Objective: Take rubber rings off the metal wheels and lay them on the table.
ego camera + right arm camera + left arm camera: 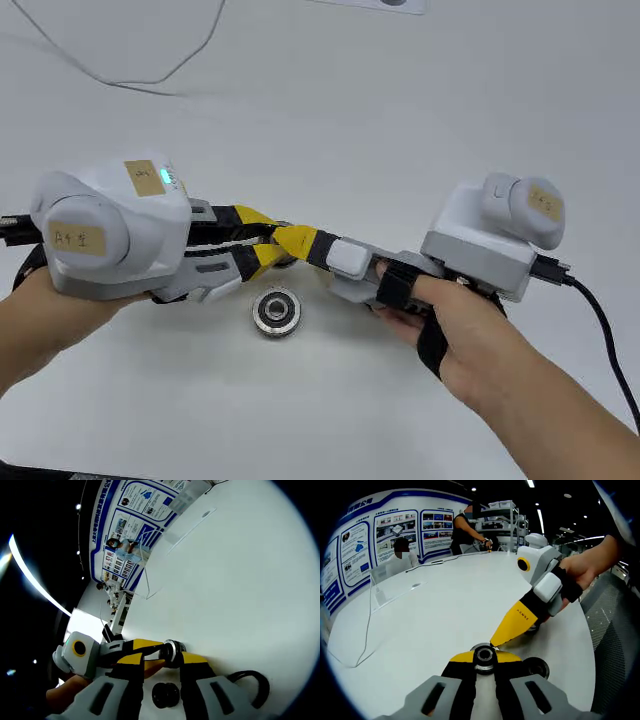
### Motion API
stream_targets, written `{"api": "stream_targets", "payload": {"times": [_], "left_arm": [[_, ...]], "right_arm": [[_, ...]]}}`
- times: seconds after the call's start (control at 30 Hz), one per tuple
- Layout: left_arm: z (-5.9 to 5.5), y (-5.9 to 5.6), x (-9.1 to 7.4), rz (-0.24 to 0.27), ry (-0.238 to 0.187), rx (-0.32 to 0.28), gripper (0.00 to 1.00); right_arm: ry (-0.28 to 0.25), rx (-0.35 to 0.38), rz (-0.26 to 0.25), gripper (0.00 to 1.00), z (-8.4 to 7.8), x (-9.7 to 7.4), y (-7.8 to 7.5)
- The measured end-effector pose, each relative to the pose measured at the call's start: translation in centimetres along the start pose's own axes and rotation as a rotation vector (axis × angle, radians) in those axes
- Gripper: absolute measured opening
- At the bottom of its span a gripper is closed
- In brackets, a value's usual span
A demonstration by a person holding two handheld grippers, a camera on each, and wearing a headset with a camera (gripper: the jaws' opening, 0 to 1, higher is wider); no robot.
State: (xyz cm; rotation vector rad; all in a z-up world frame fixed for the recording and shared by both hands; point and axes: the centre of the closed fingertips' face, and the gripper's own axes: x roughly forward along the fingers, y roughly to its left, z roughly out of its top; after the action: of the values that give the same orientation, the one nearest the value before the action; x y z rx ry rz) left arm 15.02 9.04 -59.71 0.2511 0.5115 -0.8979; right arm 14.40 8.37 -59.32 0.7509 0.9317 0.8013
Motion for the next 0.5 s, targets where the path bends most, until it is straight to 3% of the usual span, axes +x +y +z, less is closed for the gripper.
{"api": "stream_targets", "payload": {"times": [0.27, 0.5], "left_arm": [[0.0, 0.0, 0.0, -0.001, 0.004, 0.004, 0.13], [0.0, 0.0, 0.0, -0.002, 0.006, 0.009, 0.13]], "right_arm": [[-0.001, -0.015, -0.015, 0.22, 0.1, -0.2, -0.3], [-0.006, 0.004, -0.091, 0.06, 0.2, 0.0, -1.8]]}}
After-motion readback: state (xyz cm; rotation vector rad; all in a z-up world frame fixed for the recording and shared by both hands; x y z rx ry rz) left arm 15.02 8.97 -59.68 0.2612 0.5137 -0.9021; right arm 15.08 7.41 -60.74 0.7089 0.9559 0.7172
